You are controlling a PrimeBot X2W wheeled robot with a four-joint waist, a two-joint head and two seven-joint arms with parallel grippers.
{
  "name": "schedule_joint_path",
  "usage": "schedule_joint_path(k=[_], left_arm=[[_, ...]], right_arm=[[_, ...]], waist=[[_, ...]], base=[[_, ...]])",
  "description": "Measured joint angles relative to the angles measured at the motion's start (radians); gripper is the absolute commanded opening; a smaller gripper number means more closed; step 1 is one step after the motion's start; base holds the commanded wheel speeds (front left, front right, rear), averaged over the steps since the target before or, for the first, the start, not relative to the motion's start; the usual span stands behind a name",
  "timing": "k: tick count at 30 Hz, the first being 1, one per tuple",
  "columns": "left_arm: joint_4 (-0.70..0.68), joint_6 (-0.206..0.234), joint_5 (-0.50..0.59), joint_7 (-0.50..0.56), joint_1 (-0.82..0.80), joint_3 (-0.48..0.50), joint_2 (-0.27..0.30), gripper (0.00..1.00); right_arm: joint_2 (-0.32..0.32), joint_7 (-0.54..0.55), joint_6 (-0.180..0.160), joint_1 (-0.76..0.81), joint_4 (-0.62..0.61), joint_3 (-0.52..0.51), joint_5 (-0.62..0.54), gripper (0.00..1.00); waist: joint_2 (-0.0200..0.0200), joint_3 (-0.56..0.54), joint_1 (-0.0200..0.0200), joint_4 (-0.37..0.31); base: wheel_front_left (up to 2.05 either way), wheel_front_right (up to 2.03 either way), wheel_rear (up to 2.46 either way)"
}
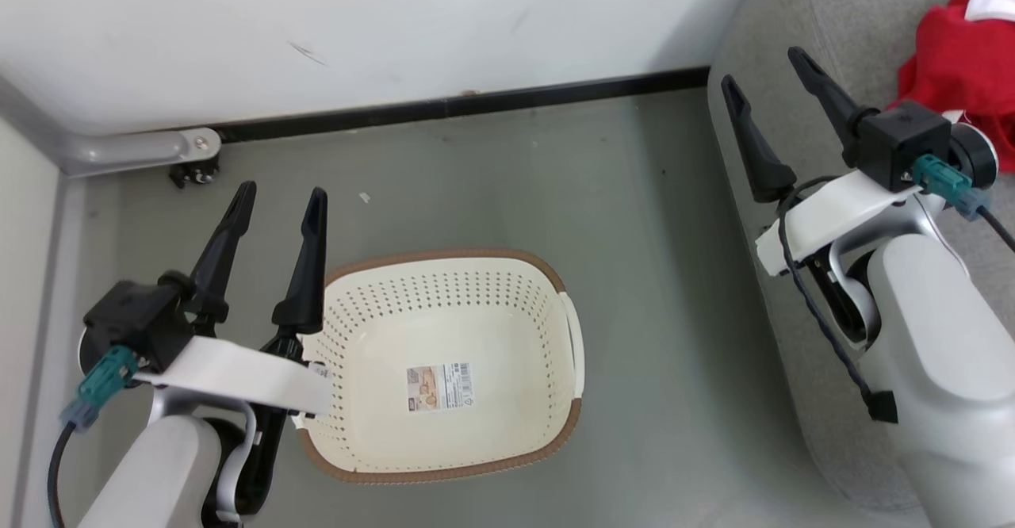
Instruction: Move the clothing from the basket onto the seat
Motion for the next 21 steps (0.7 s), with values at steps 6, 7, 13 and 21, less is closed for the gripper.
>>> schedule_joint_path(k=[6,7,13,21], left_arm=[[0.015,-0.002,-0.001,-0.061,0.055,0.014,0.002,1.0],[0.018,-0.002,0.002,-0.071,0.065,0.016,0.005,1.0],[0.039,-0.002,0.01,-0.095,0.131,0.039,0.013,1.0],[0.042,-0.012,0.013,-0.113,0.184,0.064,0.006,1.0]], right_arm=[[0.01,0.0,0.0,0.057,-0.044,-0.016,0.001,1.0],[0.011,0.0,0.0,0.071,-0.052,-0.022,0.001,1.0],[0.025,0.0,0.0,0.168,-0.14,-0.079,0.001,1.0],[0.038,-0.001,0.0,0.295,-0.204,-0.151,0.001,1.0]], waist=[[0.0,-0.047,0.0,0.031],[0.0,-0.055,0.0,0.035],[0.0,-0.11,0.0,0.065],[0.0,-0.167,0.0,0.096]], base=[[0.0,0.0,0.0],[0.0,0.0,0.0],[0.0,0.0,0.0],[0.0,0.0,0.0]])
